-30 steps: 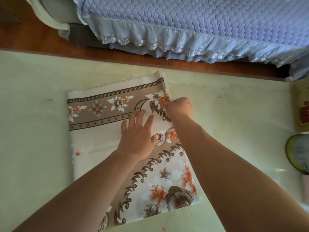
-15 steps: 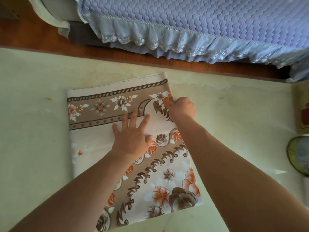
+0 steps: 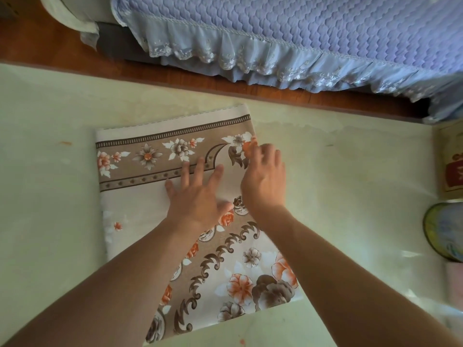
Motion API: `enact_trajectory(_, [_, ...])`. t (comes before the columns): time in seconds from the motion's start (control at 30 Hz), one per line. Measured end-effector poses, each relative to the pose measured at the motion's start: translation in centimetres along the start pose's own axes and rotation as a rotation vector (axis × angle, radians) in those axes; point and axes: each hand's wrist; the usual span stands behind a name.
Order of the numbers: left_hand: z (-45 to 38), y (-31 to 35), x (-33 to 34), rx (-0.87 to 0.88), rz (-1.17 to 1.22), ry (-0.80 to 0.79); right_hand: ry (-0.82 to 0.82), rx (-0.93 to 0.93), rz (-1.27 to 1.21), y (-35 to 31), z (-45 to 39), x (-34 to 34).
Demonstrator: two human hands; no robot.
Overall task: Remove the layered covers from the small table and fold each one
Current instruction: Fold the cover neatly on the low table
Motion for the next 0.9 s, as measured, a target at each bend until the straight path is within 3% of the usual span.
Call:
enact_trajectory(0.07, [-0.2, -0.2, 0.4, -0.014, 0.003, -0.016, -0.148, -0.295, 0.004, 0.6, 3.6, 1.4])
enact_trajectory(0.17, [-0.4, -0.6, 1.0, -0.007, -0.021, -0.011, -0.359, -0.286, 0.092, 3.2, 6.1, 2.4])
enact_trajectory(0.4, [6.1, -1.5, 6.7, 0.040, 0.014, 0.203, -0.347, -0.232, 0.241, 4.0, 6.0, 3.0])
enact_trajectory(0.53, [13.3, -4.5, 13.2, 0.049, -0.079, 0.223, -0.318, -0.239, 0.237, 4.1, 6.2, 3.0])
enact_trajectory(0.7, [14.8, -5.6, 14.1, 0.057, -0.105, 0.267, -0.243, -0.205, 0.230, 3.2, 6.9, 2.5])
enact_trajectory(0.8, [14.6, -5.5, 14.3, 0.035, -0.109, 0.252, -0.129, -0.253, 0.011, -1.6, 12.4, 2.5])
enact_trajectory(0.9, [14.5, -6.0, 14.9, 0.015, -0.110, 0.232, -0.226, -0.420, -0.180, -6.7, 19.8, 5.0])
Point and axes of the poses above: each hand's wrist, its own z-axis away from the middle knuckle, its own x-axis out of the palm, y = z × x, and after that the axes turned 7 degrees about -y, right-handed
